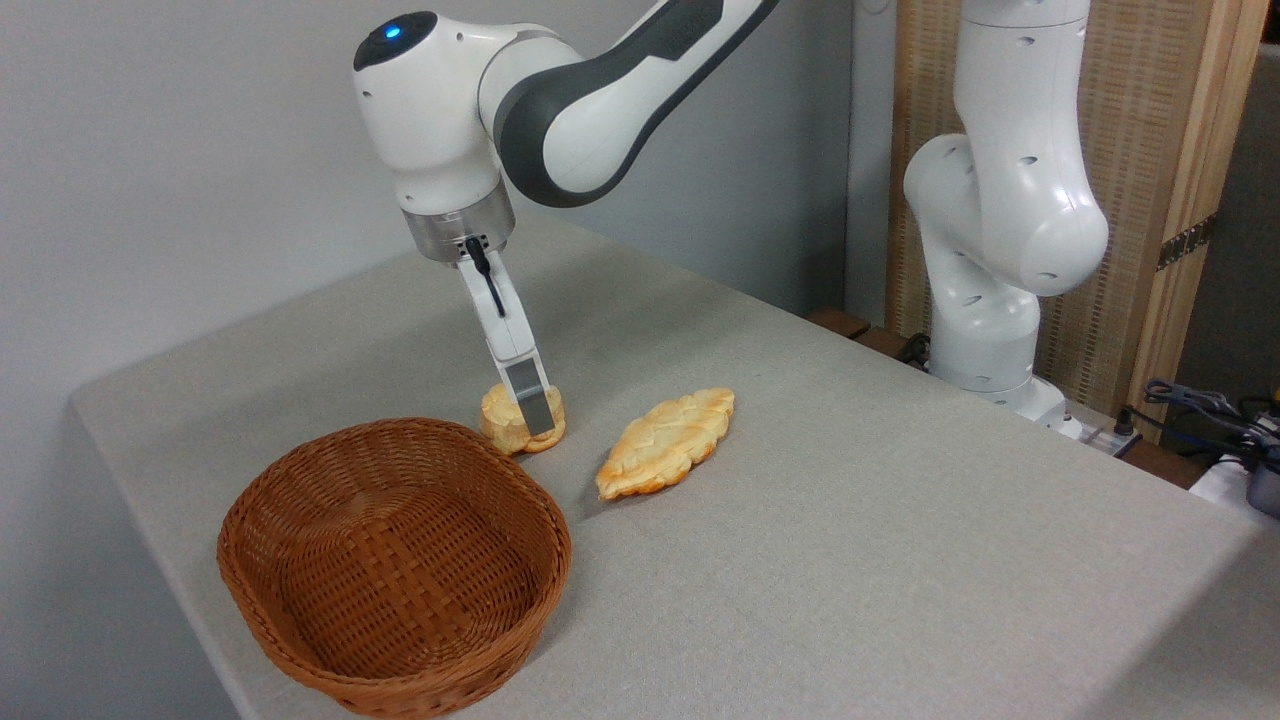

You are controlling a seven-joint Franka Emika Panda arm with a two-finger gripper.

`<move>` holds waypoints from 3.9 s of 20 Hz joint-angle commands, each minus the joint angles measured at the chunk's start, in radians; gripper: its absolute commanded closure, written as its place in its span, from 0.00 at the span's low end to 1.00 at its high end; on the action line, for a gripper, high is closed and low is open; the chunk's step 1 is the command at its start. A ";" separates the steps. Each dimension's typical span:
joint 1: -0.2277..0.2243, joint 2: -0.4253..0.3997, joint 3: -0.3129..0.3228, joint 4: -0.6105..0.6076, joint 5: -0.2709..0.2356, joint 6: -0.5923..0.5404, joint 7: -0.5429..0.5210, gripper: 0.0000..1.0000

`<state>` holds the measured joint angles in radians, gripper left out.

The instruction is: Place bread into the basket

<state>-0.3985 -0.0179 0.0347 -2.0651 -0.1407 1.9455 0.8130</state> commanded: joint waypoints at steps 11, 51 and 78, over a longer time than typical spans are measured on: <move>-0.028 0.033 0.013 -0.007 0.007 0.026 -0.008 0.38; -0.002 -0.033 0.131 0.183 0.023 0.024 0.005 0.70; 0.038 0.012 0.145 0.183 0.072 0.105 -0.006 0.00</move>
<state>-0.3755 0.0043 0.1673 -1.8950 -0.0792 2.0585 0.8158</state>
